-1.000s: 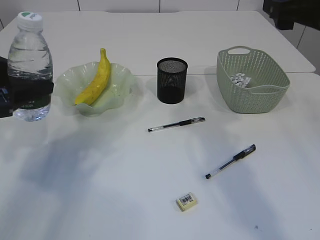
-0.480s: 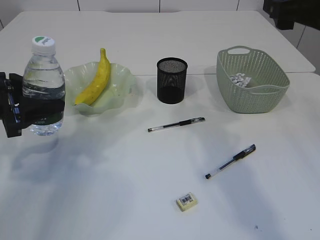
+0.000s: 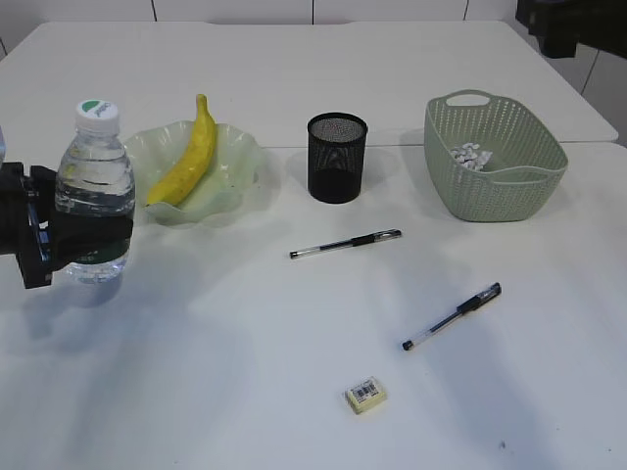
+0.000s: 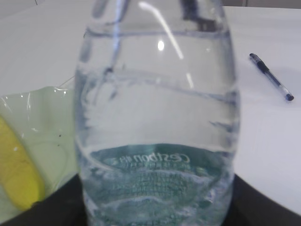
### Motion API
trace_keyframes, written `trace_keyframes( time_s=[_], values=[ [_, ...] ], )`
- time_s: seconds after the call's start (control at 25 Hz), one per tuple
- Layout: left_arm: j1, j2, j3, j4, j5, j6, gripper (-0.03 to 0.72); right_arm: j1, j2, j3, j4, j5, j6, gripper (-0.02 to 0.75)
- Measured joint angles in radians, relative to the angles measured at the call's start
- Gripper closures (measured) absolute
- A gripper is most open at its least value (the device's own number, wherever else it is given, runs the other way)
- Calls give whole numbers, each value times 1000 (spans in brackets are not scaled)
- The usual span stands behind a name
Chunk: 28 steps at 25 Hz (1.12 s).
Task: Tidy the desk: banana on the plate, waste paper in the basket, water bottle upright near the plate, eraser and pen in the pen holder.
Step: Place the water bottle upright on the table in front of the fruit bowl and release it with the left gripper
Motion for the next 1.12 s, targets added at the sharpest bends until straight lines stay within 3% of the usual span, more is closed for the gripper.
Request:
trace_keyframes(
  time_s=[0.72, 1.12],
  values=[
    [0, 57, -2, -8, -3, 62, 305, 0, 0, 0, 0, 0, -2, 151],
    [0, 57, -36, -9, -3, 25, 305, 19, 0, 0, 0, -5, -2, 152]
  ],
)
